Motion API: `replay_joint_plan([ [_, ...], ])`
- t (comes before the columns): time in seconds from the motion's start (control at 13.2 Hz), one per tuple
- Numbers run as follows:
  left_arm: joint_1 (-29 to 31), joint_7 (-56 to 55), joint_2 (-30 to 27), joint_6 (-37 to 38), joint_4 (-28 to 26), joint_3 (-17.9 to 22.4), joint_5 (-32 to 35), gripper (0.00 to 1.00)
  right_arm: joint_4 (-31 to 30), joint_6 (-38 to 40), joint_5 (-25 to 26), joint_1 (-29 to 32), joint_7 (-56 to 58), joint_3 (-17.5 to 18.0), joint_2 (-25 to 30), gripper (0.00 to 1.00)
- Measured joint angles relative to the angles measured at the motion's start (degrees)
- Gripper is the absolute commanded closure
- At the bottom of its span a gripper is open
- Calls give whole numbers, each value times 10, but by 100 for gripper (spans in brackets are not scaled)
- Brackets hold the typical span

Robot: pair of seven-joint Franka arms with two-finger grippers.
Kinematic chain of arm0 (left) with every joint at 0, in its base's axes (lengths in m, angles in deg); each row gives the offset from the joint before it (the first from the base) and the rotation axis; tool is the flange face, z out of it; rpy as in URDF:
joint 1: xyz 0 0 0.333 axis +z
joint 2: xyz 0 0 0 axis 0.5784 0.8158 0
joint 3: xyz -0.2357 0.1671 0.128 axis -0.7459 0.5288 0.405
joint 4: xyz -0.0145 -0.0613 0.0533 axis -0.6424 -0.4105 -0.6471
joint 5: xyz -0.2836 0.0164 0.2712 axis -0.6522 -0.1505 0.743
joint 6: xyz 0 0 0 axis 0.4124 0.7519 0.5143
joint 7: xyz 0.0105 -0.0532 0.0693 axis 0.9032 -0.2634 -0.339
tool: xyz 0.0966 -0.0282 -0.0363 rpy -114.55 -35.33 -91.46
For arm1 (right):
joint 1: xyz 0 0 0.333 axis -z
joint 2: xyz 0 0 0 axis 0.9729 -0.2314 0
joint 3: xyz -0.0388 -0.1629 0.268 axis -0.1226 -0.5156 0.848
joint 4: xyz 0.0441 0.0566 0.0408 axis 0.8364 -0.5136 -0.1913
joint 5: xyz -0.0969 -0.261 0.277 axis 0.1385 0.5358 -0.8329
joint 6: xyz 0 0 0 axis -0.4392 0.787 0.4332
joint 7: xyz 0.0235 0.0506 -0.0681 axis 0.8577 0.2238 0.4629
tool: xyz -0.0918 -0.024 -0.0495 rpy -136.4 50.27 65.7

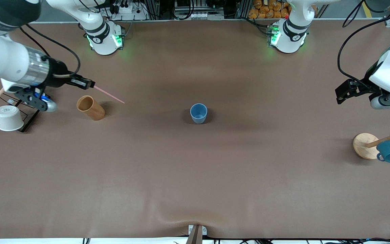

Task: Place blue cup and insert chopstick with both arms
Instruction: 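Carry the pink chopstick with the right gripper toward the blue cup, then lower the chopstick tip into the blue cup with the right gripper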

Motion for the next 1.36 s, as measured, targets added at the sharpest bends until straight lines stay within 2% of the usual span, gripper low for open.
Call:
replay_joint_plan([
  [0.61,-2,0,-33,48,-1,1,-43,0,-31,-106,-25,-106,-167,2,-13,100],
  [1.36,-2,0,-33,50,-4,2,-45,0,-38,-231,-57,-187,-290,2,-59,100],
])
